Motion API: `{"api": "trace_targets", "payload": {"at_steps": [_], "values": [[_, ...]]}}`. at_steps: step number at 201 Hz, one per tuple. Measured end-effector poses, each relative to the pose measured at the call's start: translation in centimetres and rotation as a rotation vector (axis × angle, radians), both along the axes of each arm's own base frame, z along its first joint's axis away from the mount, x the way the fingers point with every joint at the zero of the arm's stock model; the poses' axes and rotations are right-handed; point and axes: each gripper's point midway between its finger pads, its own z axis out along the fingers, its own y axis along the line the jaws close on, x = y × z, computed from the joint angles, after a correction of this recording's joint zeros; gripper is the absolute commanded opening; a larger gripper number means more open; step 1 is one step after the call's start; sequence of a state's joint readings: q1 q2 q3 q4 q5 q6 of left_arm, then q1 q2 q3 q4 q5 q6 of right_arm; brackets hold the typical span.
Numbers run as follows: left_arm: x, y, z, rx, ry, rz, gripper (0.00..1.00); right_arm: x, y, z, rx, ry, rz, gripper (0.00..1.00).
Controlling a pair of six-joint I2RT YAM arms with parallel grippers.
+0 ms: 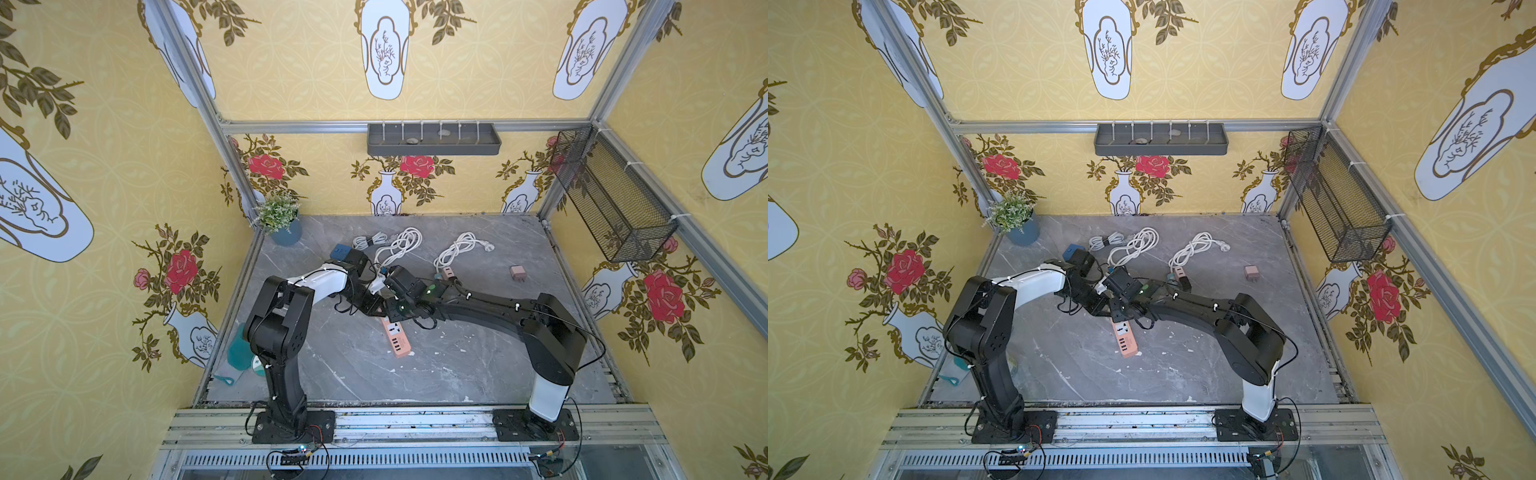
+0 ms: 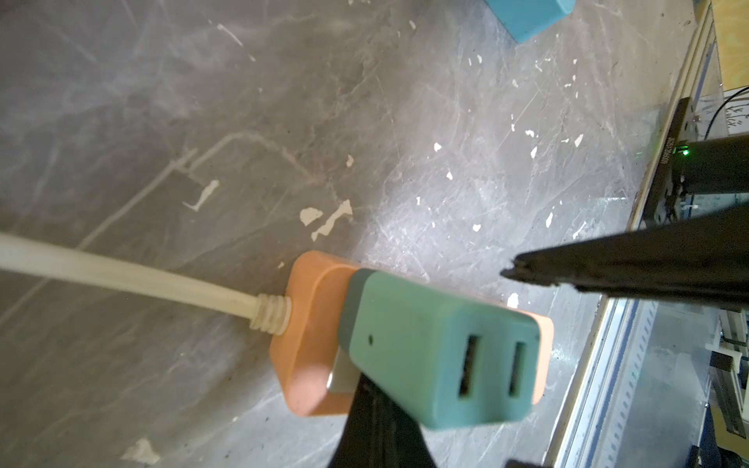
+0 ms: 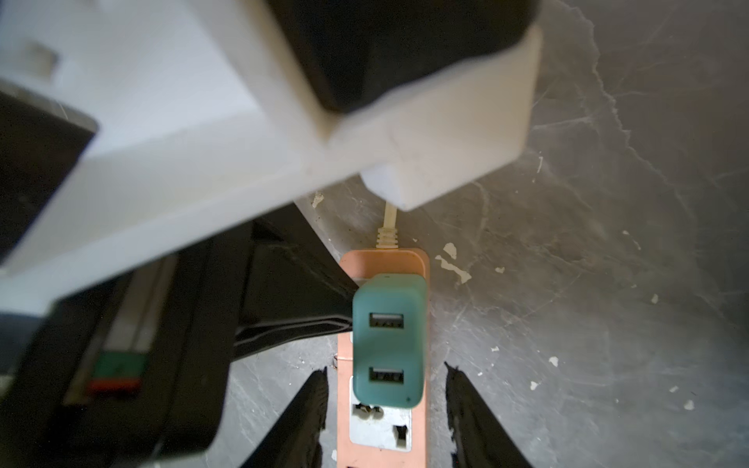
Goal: Pull the plug off the socket
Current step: Remove the plug from the socket.
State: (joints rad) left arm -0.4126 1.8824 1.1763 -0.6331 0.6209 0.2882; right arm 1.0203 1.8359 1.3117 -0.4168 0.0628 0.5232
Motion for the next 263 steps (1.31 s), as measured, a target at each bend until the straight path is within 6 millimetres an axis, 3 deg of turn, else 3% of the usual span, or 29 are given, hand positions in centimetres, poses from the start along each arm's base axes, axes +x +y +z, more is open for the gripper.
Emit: {"api": "trace_targets", "payload": {"at_steps": [44, 161, 263], "values": [[0.0, 0.0, 0.0, 0.0, 0.0, 0.0, 0.0, 0.1, 0.1, -0.7, -0.014, 0.008, 0.002, 0.45], [0.0, 0.0, 0.0, 0.0, 0.0, 0.0, 0.0, -0.2, 0.1, -1.6, -0.033, 0.013, 0.009, 0.43], [0.0, 0.0, 0.0, -0.002, 0.008, 0.009, 0.0, -0.2, 0.5, -1.9, -0.136, -0.068, 0.018, 0.29]]}}
